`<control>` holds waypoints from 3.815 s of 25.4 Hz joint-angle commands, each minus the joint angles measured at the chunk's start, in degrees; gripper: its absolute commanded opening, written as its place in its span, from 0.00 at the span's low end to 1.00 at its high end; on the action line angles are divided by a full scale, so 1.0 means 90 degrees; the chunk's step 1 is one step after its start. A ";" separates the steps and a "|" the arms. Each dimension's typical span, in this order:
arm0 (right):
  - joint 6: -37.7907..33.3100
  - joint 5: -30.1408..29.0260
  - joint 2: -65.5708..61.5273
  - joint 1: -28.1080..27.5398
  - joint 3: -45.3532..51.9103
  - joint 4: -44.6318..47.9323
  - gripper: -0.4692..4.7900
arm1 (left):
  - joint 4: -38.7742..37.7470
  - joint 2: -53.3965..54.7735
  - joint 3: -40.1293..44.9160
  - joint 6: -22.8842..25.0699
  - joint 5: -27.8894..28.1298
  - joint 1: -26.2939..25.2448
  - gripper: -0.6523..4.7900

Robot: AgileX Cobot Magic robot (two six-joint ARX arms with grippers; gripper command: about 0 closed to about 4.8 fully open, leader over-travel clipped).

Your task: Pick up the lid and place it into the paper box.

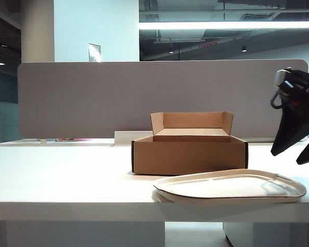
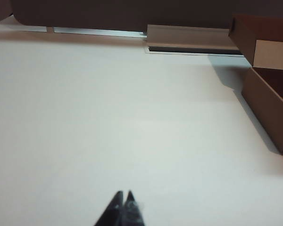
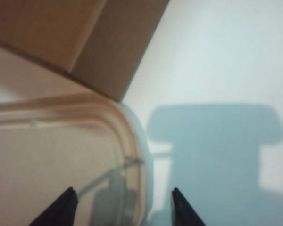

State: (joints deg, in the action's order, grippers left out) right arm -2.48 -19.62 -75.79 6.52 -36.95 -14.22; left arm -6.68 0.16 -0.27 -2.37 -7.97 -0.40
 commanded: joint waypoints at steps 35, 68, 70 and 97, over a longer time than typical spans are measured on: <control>0.0163 0.0571 -0.1321 0.0578 -0.0403 0.0066 0.09 | 0.0036 0.0007 -0.0019 0.0002 -0.0024 0.0000 0.11; -0.0299 0.0772 0.0262 0.1321 -0.1501 0.1491 0.09 | 0.0032 0.0007 -0.0019 0.0000 -0.0051 0.0000 0.11; -0.0041 0.1103 0.0260 0.1321 -0.1557 0.1829 0.09 | 0.0032 0.0007 -0.0019 0.0000 -0.0053 0.0000 0.11; 0.0495 0.2334 -0.1518 0.1314 -0.1552 0.3504 0.51 | 0.0034 0.0007 -0.0019 -0.0002 -0.0146 0.0000 0.11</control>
State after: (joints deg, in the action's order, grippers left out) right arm 1.93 1.32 -89.89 18.33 -50.57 16.49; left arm -6.70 0.16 -0.27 -2.39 -8.88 -0.40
